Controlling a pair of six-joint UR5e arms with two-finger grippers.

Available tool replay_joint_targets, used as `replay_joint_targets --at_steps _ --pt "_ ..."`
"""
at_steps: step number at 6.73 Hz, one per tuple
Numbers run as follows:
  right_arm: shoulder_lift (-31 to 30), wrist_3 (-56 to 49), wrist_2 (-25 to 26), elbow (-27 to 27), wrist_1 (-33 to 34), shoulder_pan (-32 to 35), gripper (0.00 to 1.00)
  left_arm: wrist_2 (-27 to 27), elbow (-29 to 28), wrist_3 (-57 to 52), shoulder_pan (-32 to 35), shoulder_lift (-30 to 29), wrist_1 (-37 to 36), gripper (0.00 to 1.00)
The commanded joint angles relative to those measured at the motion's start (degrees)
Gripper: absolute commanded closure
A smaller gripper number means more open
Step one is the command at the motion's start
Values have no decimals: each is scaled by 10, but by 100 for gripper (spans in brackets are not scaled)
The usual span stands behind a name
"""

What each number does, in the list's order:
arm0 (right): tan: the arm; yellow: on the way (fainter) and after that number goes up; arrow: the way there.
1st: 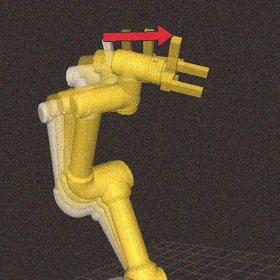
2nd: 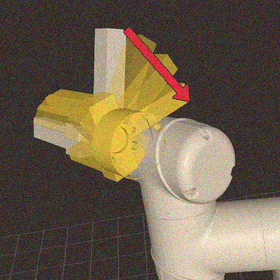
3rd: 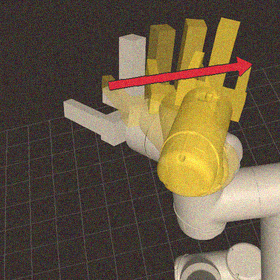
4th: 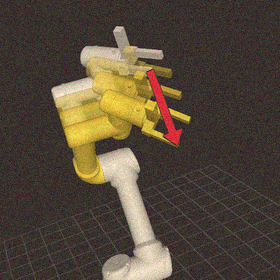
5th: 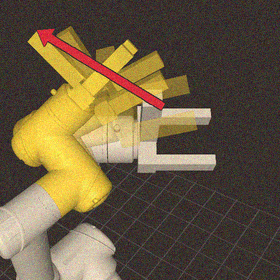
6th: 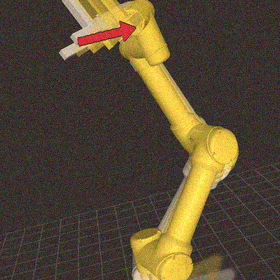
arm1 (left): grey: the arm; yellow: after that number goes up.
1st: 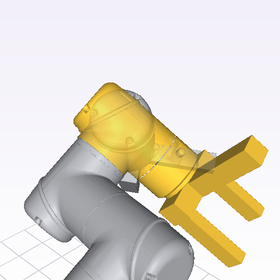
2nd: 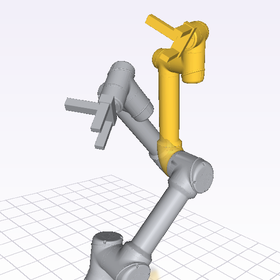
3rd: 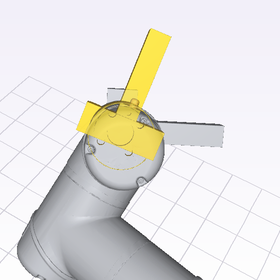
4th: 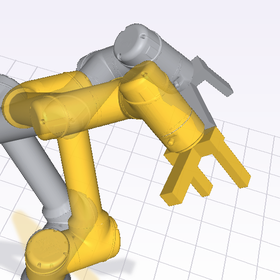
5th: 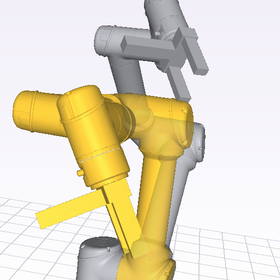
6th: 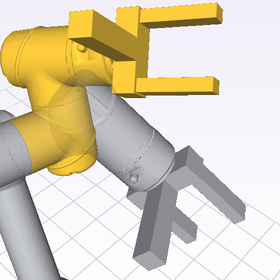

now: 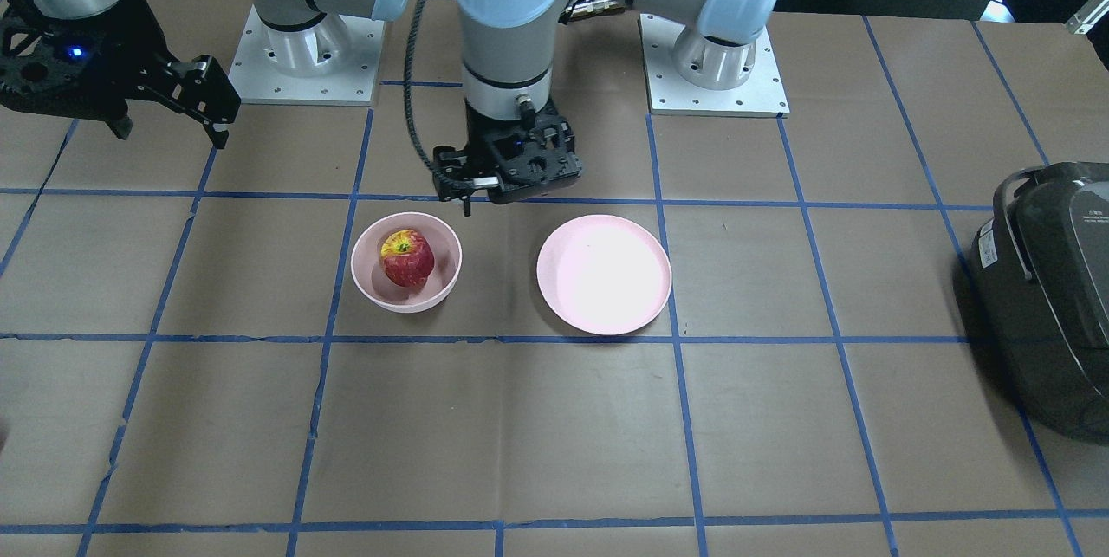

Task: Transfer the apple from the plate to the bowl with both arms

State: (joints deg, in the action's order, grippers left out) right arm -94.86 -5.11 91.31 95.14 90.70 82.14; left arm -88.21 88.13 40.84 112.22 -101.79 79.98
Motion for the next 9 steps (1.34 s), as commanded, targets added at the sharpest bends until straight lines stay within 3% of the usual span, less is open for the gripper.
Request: replay_joint_targets --at_steps 1,3,5,9 --pt "1 3 -60 -1 1 31 0 -2 -1 -185 -86 83 95 0" --pt "4 1 -61 -4 8 45 0 -5 -1 -401 -157 114 123 0" --pt "8 5 -60 -17 9 45 0 -14 -2 -484 -183 120 121 0" --pt "35 5 -54 -54 4 44 0 -12 -1 -482 -189 121 124 0"
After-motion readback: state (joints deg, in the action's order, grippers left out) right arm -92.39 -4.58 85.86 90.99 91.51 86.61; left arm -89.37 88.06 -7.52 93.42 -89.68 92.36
